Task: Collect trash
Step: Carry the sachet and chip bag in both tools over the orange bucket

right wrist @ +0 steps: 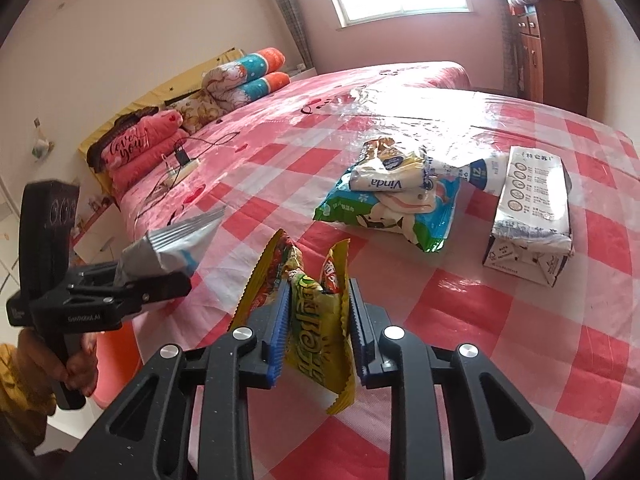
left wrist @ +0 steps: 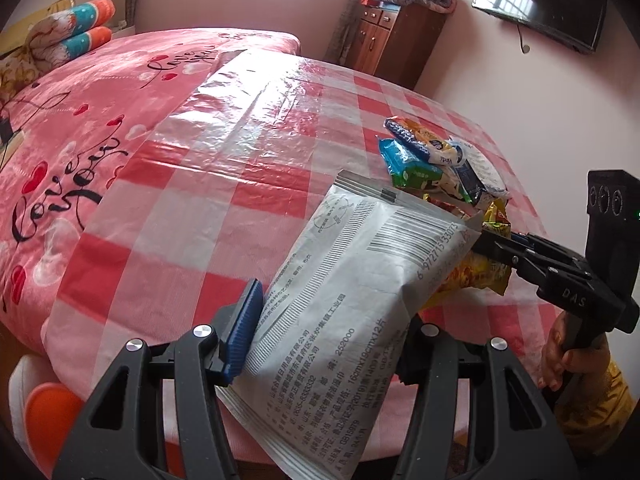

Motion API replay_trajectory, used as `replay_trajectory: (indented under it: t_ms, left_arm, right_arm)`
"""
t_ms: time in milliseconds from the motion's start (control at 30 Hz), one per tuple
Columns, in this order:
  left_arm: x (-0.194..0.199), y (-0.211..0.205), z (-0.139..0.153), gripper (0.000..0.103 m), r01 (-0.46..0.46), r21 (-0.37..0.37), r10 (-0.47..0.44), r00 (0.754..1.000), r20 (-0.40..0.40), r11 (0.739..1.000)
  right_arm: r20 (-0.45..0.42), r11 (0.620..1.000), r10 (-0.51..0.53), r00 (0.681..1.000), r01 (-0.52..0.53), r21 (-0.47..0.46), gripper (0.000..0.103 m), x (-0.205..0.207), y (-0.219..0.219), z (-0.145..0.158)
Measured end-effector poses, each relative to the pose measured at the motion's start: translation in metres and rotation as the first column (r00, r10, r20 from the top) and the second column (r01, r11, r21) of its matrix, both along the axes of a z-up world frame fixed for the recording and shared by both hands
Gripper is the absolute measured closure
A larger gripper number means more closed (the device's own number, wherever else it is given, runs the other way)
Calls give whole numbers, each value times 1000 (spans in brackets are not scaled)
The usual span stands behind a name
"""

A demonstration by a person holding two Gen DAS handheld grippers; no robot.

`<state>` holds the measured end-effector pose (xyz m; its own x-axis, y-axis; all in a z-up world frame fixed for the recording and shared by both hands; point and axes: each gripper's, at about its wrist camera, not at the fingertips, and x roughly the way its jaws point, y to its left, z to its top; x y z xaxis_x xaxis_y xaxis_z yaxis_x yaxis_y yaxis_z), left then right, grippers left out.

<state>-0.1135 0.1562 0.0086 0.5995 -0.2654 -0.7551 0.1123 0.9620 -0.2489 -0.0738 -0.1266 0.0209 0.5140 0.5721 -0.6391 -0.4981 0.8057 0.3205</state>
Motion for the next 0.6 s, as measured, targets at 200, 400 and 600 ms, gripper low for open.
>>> replay_trajectory:
  t_ms: [200,400,600]
  left_arm:
    - [-8,5,1,46,-11,-38,12,1000,7,999]
    - [-16,12,3,47,-24,-91,25,1000,8,996]
    - [-25,23,7,49,-36,-143,39,999,17,989]
  right_arm:
    - [11,999,-40,999,39,10,76,-4,-10,8]
    - [8,997,-68,998,68,26,76,-8,-19,14]
    - [-15,994,-77,997,78,70,76,-11,-24,21]
